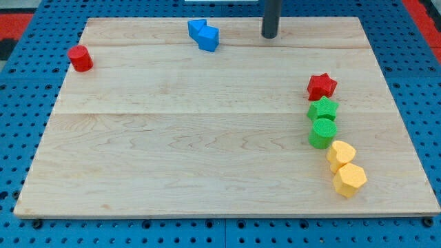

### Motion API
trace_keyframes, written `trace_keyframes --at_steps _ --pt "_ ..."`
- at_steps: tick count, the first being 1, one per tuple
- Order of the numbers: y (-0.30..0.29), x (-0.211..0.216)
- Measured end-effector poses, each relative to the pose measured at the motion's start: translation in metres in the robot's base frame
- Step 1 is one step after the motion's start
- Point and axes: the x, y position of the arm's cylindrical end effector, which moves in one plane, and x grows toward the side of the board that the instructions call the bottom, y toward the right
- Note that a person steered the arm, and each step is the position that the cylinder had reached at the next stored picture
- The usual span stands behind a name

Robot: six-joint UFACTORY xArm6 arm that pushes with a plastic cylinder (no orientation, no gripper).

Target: Adjust the red star to the top left of the green star

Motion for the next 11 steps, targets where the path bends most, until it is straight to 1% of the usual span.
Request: trace_keyframes --at_steps 1,2,3,5,6,7,8,9,10,11 --pt "0.078 0.045" --pt "0.124 0.097" --pt "0.120 0.139" --pt "0.058 0.141" --pt "0.066 0.130" --pt "0.069 0.092" --pt "0.002 0.071" --pt "-0.079 0.114" --pt "-0.123 0.169" --pt "-0.087 0.182"
